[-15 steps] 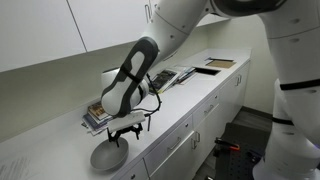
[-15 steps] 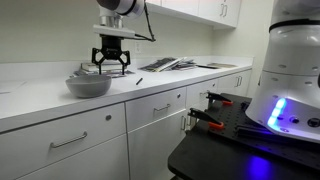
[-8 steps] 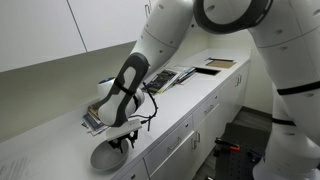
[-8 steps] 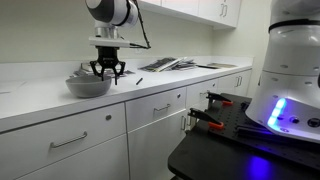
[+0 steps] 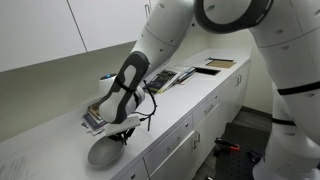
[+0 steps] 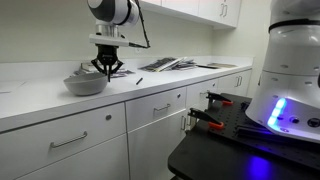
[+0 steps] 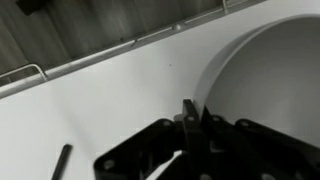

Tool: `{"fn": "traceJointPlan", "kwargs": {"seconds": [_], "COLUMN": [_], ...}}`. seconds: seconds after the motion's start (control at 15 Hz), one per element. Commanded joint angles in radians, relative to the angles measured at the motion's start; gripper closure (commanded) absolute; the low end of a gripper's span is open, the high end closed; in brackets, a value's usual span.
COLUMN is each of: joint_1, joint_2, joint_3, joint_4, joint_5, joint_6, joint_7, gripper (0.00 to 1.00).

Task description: Move the bowl to the right

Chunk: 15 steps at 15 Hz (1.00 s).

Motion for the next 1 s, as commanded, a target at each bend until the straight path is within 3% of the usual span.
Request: {"fn": "traceJointPlan", "kwargs": {"seconds": [0.0, 0.47, 0.93], "joint_1": [0.002, -0.071, -0.162], "joint_2": [-0.015, -0.012, 0.017], "joint_3": [-0.044, -0.124, -0.114], "joint_4": [0.000, 0.030, 0.066], "joint_5": [0.008, 0.037, 0.167], "joint_6": [0.022, 0.044, 0.023], "joint_7": [0.031, 0.036, 0.025], "gripper": [0.99, 0.99, 0.99]}}
